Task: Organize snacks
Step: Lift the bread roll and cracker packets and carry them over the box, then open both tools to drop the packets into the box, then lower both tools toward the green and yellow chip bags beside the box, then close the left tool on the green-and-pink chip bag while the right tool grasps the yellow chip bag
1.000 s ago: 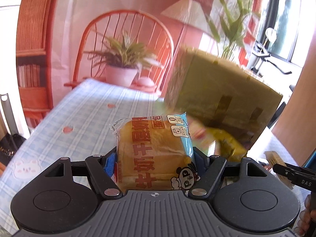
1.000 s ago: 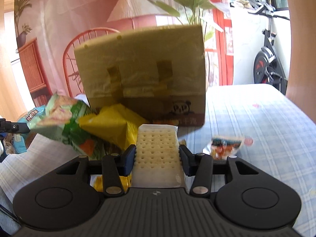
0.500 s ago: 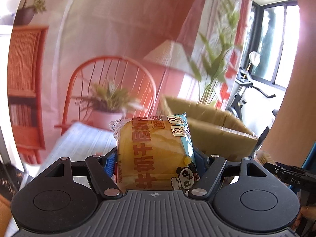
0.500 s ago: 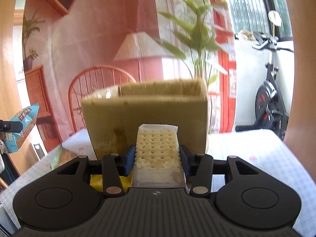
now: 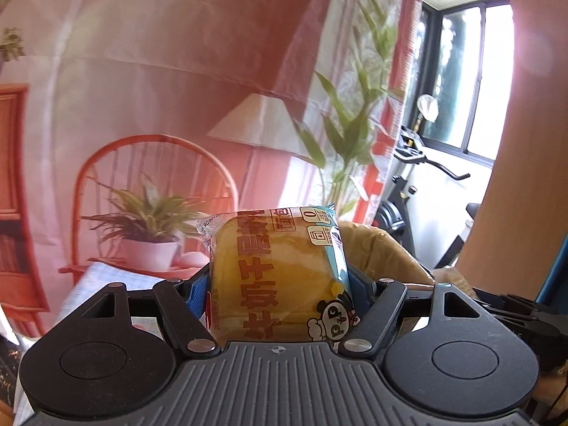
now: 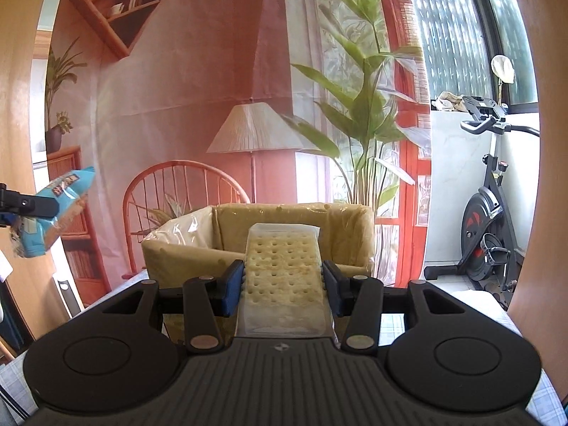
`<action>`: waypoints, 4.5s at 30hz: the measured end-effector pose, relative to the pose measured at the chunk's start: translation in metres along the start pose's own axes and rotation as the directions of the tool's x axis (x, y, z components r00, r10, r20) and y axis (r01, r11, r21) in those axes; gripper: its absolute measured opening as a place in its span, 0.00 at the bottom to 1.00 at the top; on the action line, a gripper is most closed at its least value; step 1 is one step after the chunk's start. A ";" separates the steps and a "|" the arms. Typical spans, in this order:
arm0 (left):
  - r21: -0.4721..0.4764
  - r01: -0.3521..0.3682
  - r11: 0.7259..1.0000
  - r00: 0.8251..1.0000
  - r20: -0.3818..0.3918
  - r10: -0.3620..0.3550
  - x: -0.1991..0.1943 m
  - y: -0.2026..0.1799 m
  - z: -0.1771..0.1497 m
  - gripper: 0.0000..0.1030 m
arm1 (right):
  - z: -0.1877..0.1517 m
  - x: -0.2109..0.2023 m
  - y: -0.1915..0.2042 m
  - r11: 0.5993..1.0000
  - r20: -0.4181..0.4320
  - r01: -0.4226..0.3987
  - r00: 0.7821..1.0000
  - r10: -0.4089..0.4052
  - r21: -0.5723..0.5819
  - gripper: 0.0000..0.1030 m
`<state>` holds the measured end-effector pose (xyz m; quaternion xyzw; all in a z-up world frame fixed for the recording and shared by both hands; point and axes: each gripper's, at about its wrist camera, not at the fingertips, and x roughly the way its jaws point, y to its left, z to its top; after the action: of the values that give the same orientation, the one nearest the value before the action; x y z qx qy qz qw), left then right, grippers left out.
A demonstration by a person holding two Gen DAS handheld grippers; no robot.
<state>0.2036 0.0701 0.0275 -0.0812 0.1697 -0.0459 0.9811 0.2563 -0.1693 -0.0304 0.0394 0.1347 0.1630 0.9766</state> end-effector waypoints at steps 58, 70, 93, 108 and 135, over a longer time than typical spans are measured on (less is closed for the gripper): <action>0.043 0.077 0.996 0.978 -0.196 -0.067 0.073 0.015 0.036 0.85 | 0.009 0.037 -0.014 0.976 -0.114 0.066 0.993 -0.043 0.208 0.62; -0.006 0.051 0.999 0.953 -0.299 -0.050 0.068 0.046 -0.034 0.88 | -0.046 0.025 0.017 0.975 -0.194 0.095 0.979 -0.056 0.200 0.62; 0.000 0.020 1.000 0.925 -0.380 -0.018 0.084 0.044 -0.089 0.88 | -0.106 0.059 0.057 0.996 -0.308 0.000 0.951 -0.027 -0.088 0.69; -0.060 0.026 0.998 0.911 -0.410 -0.048 0.087 0.051 -0.100 0.88 | -0.135 0.099 0.085 0.967 -0.400 -0.114 0.916 0.014 -0.227 0.78; -0.187 -0.013 0.982 0.883 -0.464 -0.077 0.106 0.064 -0.119 0.88 | -0.127 0.088 0.060 0.997 -0.339 -0.069 0.939 0.055 -0.031 0.54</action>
<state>0.2665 0.1035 -0.1287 -0.1610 0.4039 -0.0646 0.8982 0.2830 -0.0794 -0.1674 -0.0058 0.2953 0.2009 0.9340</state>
